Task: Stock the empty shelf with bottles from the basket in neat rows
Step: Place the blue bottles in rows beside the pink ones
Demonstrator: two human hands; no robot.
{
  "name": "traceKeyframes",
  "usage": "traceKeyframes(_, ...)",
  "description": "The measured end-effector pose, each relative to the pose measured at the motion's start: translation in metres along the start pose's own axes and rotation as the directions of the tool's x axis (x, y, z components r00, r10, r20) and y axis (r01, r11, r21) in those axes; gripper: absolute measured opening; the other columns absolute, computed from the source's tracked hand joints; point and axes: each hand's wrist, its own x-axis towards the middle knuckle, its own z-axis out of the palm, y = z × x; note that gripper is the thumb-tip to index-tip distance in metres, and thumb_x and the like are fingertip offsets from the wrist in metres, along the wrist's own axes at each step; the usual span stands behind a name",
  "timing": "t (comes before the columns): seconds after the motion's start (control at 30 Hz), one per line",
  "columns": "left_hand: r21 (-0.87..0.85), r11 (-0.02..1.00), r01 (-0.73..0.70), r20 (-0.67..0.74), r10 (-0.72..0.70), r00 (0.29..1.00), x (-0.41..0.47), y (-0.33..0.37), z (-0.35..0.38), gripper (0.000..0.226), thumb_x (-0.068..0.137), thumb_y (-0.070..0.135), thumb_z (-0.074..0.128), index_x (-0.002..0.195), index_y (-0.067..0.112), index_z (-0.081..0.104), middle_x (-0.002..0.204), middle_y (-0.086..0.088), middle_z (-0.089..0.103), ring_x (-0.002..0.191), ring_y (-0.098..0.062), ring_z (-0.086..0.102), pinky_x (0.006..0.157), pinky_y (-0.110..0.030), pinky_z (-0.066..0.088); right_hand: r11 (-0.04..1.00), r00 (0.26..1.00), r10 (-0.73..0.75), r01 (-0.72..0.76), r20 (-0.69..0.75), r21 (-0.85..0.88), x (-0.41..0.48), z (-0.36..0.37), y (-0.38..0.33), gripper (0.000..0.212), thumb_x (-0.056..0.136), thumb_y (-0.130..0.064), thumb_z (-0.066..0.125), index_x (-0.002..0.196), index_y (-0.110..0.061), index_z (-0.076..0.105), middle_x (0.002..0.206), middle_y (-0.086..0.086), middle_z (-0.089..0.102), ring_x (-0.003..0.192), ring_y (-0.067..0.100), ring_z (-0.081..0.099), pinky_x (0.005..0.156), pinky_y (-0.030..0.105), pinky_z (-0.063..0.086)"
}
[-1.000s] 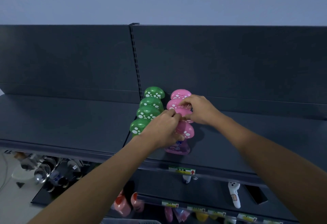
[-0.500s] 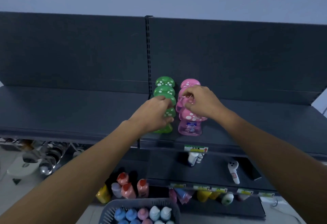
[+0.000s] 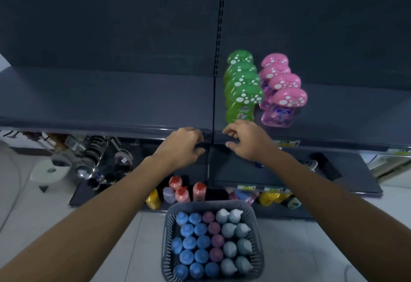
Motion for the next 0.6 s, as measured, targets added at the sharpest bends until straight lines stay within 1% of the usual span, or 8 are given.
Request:
traceKeyframes(0.17,-0.044,0.995,0.091,0.146,-0.083,0.986,-0.024,-0.034,0.076,0.029,0.091,0.033,0.064,0.117,0.019,0.064,0.119,-0.005,0.064,0.106,-0.031,0.064,0.089,-0.042,0.054,0.996,0.989,0.04,-0.051,0.143,0.075,-0.017,0.086,-0.004,0.033,0.086,-0.021,0.073,0.118,-0.017,0.068,0.111,0.0,0.064,0.104,0.017,0.063,0.09,0.041,0.054)
traceKeyframes(0.23,-0.067,0.987,0.146,0.214,-0.129,0.968,-0.036,-0.046,0.115,0.03,0.091,0.031,0.061,0.117,0.017,0.063,0.117,-0.007,0.064,0.104,-0.033,0.064,0.083,-0.042,0.055,0.993,0.971,0.066,-0.087,0.23,0.081,-0.025,0.127,-0.003,0.031,0.086,-0.022,0.071,0.117,-0.02,0.068,0.112,-0.001,0.063,0.105,0.017,0.064,0.09,0.041,0.054)
traceKeyframes(0.3,-0.06,0.979,0.194,0.277,-0.17,0.946,-0.047,-0.057,0.156,0.03,0.092,0.024,0.06,0.12,0.014,0.06,0.115,-0.011,0.063,0.104,-0.037,0.063,0.074,-0.039,0.052,0.991,0.951,0.093,-0.116,0.294,0.062,-0.032,0.171,-0.001,0.029,0.087,-0.025,0.069,0.116,-0.024,0.067,0.114,-0.002,0.063,0.107,0.02,0.063,0.09,0.041,0.054)
traceKeyframes(0.33,-0.051,0.976,0.213,0.311,-0.188,0.932,-0.052,-0.062,0.176,0.031,0.092,0.02,0.058,0.122,0.012,0.058,0.115,-0.014,0.062,0.104,-0.04,0.062,0.072,-0.041,0.051,0.99,0.943,0.109,-0.133,0.314,0.054,-0.035,0.193,0.001,0.028,0.087,-0.026,0.068,0.115,-0.026,0.066,0.114,-0.002,0.063,0.108,0.021,0.063,0.089,0.04,0.054)
traceKeyframes(0.4,-0.033,0.965,0.261,0.378,-0.23,0.897,-0.061,-0.073,0.215,0.029,0.092,0.015,0.055,0.12,0.009,0.055,0.116,-0.018,0.061,0.103,-0.044,0.062,0.074,-0.046,0.053,0.986,0.924,0.137,-0.163,0.358,0.045,-0.041,0.238,0.005,0.025,0.088,-0.027,0.065,0.113,-0.025,0.065,0.115,-0.002,0.06,0.108,0.024,0.061,0.084,0.036,0.052)
traceKeyframes(0.47,-0.005,0.953,0.303,0.413,-0.274,0.868,-0.069,-0.084,0.251,0.025,0.091,0.012,0.054,0.115,0.009,0.056,0.116,-0.017,0.061,0.105,-0.042,0.062,0.077,-0.045,0.05,0.986,0.903,0.147,-0.167,0.404,0.016,-0.047,0.281,0.01,0.025,0.09,-0.027,0.061,0.114,-0.022,0.062,0.117,0.001,0.058,0.107,0.029,0.061,0.079,0.037,0.049)
traceKeyframes(0.53,0.018,0.944,0.331,0.417,-0.308,0.855,-0.077,-0.093,0.284,0.029,0.09,0.012,0.055,0.118,0.011,0.06,0.121,-0.014,0.062,0.109,-0.038,0.062,0.082,-0.042,0.051,0.986,0.887,0.158,-0.166,0.434,-0.021,-0.053,0.321,0.015,0.029,0.092,-0.026,0.059,0.12,-0.021,0.061,0.124,0.002,0.057,0.112,0.029,0.06,0.082,0.039,0.05)
traceKeyframes(0.6,0.01,0.934,0.356,0.423,-0.327,0.845,-0.084,-0.1,0.312,0.037,0.091,0.013,0.056,0.127,0.013,0.058,0.128,-0.012,0.059,0.109,-0.038,0.062,0.084,-0.045,0.054,0.987,0.874,0.16,-0.157,0.459,-0.045,-0.059,0.354,0.022,0.033,0.094,-0.027,0.06,0.126,-0.019,0.058,0.129,0.002,0.057,0.117,0.028,0.058,0.085,0.038,0.051)
